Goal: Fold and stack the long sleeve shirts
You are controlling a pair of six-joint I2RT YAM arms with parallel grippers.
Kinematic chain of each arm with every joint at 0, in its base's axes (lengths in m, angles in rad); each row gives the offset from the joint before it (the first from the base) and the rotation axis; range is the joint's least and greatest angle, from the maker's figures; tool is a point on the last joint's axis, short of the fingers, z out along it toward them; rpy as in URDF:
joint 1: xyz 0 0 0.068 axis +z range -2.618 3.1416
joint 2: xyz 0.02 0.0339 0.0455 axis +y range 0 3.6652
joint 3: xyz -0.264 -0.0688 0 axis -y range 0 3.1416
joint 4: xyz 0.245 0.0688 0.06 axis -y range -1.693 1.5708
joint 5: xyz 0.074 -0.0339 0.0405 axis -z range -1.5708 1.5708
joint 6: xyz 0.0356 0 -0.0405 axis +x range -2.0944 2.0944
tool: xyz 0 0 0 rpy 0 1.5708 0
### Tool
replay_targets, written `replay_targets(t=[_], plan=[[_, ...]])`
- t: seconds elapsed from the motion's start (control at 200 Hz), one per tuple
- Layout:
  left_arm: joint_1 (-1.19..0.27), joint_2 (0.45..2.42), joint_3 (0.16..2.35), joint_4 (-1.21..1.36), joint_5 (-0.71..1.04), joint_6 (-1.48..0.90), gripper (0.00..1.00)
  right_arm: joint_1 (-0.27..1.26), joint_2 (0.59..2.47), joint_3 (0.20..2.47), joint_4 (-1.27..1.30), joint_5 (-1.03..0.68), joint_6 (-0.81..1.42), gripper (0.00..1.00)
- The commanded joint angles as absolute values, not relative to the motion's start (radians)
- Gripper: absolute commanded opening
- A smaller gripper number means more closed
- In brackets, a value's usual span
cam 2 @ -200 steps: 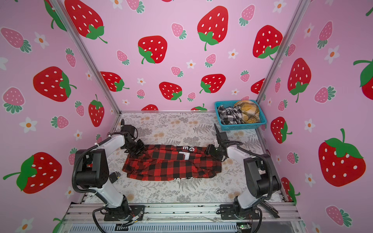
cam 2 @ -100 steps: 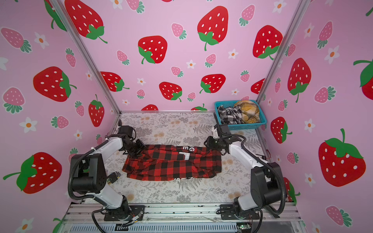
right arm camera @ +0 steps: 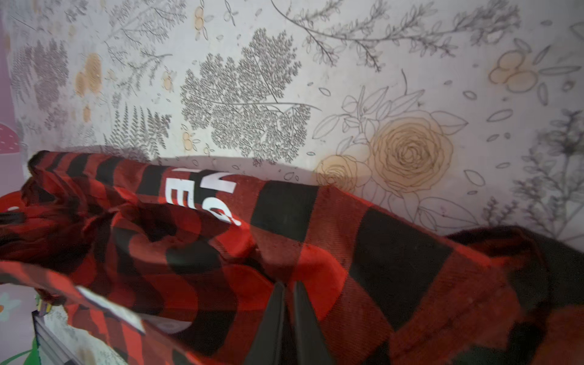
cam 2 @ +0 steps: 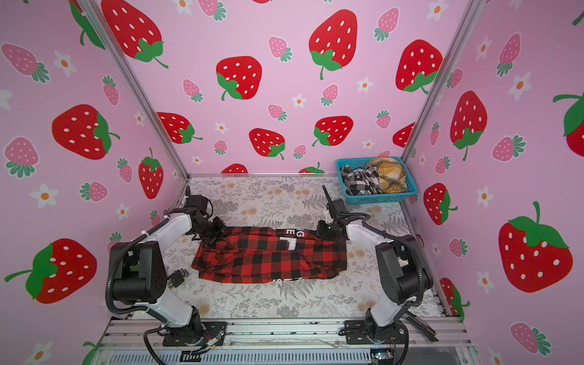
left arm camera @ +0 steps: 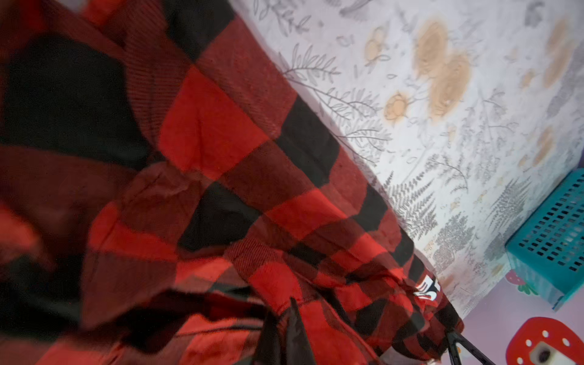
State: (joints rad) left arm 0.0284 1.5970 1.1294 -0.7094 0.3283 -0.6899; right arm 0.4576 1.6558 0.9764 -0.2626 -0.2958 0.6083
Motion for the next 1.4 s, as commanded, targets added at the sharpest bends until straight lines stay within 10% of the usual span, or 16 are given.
replay_targets(t=[0.0,0.355,0.921,1.391], plan=[[-0.008,1.467,1.227,-0.951,0.198,-0.567,0.0,0.466,1.659,0.925,-0.246,-0.28,0.615,0.1],[-0.147,1.329,1.087,-1.159,0.118,-0.532,0.0,0.464,1.749,0.834,-0.224,-0.246,0.591,0.05],[0.01,1.952,1.449,-0.997,0.115,-0.416,0.0,0.457,1.749,0.903,-0.289,-0.256,0.56,0.06],[0.034,1.841,1.422,-0.951,0.115,-0.476,0.56,0.498,1.547,1.024,-0.361,-0.3,0.536,0.51]])
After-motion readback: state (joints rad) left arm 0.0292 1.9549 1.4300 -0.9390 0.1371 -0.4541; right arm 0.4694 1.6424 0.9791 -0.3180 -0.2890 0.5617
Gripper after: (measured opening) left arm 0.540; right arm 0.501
